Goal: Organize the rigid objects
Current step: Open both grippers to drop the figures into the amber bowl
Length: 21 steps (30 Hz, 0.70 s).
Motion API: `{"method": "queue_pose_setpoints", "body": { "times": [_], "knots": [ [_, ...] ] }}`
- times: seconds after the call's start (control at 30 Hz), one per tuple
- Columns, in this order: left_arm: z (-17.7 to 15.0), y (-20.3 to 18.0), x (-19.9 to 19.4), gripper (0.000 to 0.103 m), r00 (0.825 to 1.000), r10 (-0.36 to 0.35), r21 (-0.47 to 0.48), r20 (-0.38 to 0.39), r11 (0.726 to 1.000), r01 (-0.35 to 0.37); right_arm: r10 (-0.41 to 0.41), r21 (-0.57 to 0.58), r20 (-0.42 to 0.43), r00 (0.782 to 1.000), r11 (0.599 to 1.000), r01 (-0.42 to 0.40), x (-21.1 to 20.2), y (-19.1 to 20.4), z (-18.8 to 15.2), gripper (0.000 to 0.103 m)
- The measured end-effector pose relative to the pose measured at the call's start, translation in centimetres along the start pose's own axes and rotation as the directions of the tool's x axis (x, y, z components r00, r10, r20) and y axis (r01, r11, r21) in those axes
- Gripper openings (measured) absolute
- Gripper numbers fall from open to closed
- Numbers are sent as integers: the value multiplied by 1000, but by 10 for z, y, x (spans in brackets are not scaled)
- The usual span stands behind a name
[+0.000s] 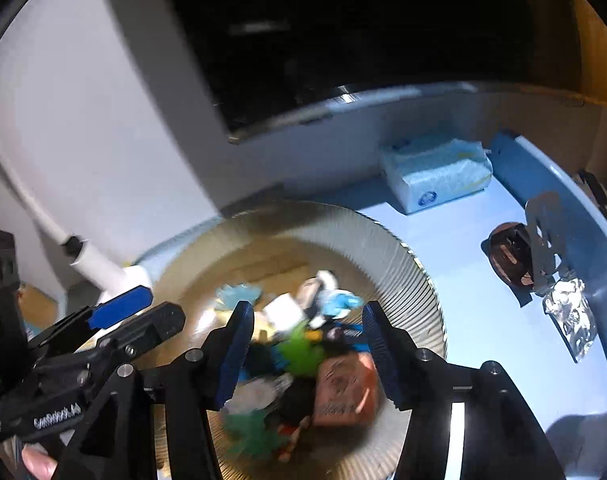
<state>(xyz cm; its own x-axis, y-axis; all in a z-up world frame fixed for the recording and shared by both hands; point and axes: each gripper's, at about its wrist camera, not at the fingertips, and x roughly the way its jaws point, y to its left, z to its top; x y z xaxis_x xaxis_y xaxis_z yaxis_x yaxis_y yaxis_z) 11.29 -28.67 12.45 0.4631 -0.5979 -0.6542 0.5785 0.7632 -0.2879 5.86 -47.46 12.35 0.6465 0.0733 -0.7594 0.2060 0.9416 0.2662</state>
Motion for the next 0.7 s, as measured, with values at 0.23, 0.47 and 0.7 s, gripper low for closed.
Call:
{"method": "queue_pose_setpoints", "body": {
  "times": [0.23, 0.47, 0.7],
  "knots": [
    [-26, -4, -111, 70, 990, 40, 69, 137, 996, -49, 51, -135, 76, 996, 990, -41, -67, 72, -35, 65],
    [-72, 27, -228, 83, 931, 200, 26, 306, 976, -218, 136, -250, 118, 984, 963, -104, -116, 137, -77, 69],
    [-133, 78, -269, 90, 858, 400, -80, 321, 915, -396, 172, -297, 132, 976, 947, -127, -110, 180, -123, 82]
  ]
}}
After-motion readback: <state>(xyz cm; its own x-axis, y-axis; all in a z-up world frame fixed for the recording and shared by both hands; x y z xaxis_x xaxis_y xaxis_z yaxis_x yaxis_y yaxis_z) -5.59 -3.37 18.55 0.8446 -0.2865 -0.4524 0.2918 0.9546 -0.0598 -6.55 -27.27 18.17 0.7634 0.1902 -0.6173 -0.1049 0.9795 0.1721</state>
